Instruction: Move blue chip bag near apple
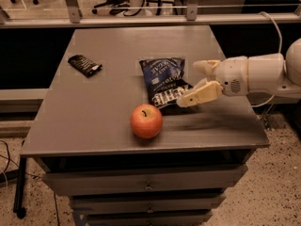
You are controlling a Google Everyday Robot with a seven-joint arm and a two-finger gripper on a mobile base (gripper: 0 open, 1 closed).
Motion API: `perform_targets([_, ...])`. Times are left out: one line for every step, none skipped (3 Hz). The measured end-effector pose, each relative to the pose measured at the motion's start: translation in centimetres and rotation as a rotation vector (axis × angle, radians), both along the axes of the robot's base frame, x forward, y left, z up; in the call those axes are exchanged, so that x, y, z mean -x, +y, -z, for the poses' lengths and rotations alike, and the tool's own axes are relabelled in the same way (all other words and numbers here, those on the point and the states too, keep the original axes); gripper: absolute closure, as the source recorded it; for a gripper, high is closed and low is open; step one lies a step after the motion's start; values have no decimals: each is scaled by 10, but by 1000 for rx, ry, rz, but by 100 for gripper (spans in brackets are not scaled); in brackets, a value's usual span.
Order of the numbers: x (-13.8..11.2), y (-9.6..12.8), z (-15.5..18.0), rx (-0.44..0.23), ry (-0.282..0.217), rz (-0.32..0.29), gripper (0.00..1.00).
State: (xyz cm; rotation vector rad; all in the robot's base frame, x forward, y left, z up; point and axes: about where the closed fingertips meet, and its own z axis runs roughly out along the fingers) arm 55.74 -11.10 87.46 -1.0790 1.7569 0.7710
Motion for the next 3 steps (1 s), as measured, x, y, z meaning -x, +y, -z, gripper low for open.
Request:
perform_targets([-24, -44, -10, 73, -100, 93, 0])
perform_targets([-45, -99, -33, 133, -224, 204, 0])
perform_targets([-49, -103, -40, 136, -247, 216, 0])
